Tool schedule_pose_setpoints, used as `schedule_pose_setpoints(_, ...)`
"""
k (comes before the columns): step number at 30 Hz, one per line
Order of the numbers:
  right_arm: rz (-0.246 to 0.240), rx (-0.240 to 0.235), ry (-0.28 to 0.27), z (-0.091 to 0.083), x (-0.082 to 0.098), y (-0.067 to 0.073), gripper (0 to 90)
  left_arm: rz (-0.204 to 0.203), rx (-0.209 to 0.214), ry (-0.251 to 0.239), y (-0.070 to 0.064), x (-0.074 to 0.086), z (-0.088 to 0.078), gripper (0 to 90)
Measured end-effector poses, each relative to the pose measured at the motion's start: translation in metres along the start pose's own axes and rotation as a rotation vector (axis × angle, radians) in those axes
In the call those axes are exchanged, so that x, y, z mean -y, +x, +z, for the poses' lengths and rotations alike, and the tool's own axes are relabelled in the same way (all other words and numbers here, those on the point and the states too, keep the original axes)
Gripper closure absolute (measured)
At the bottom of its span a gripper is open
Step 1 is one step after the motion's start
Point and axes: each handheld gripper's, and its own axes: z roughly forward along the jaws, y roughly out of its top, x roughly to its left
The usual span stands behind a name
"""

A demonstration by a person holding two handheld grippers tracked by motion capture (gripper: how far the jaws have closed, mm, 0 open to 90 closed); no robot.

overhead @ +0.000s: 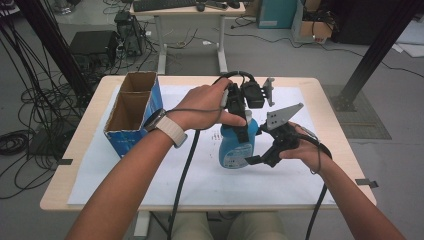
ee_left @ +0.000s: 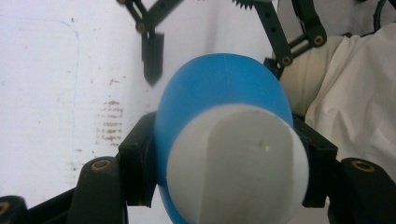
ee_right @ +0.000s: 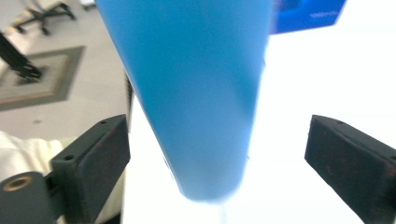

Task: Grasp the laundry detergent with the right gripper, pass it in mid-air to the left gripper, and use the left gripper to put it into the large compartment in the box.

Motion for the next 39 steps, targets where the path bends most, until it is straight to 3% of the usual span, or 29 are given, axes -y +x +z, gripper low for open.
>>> schedule_pose_setpoints(1, -0.013, 0.026, 0.013, -0.002, 0.002, -0.002, 6.3, -0.007, 0.003, 0.002, 0.0, 0.001, -0.001, 37.6)
schedule_pose_setpoints(2, -0.008, 0.032, 0.016, -0.004, 0.003, -0.003, 6.0, -0.051, 0.011, 0.001, -0.001, 0.002, -0.002, 37.6)
schedule_pose_setpoints(8, 0.001, 0.059, 0.032, -0.023, 0.006, -0.009, 5.9, -0.082, -0.02, -0.011, 0.003, 0.007, -0.008, 37.6)
schedule_pose_setpoints(19, 0.017, 0.125, 0.076, -0.052, 0.014, -0.016, 6.3, -0.236, -0.075, -0.02, 0.015, 0.018, -0.024, 37.6)
schedule_pose_setpoints(25, 0.022, 0.167, 0.162, -0.061, 0.023, -0.02, 6.8, -0.295, -0.104, -0.023, 0.02, 0.021, -0.034, 37.6)
schedule_pose_setpoints(29, 0.039, 0.18, 0.171, -0.069, 0.029, -0.021, 6.8, -0.324, -0.134, -0.031, 0.026, 0.025, -0.044, 37.6)
schedule_pose_setpoints(31, 0.003, 0.18, 0.186, -0.075, 0.031, -0.025, 6.9, -0.339, -0.143, -0.033, 0.028, 0.027, -0.047, 37.6)
schedule_pose_setpoints(39, 0.013, 0.204, 0.19, -0.085, 0.031, -0.026, 6.8, -0.41, -0.179, -0.021, 0.034, 0.034, -0.066, 37.6)
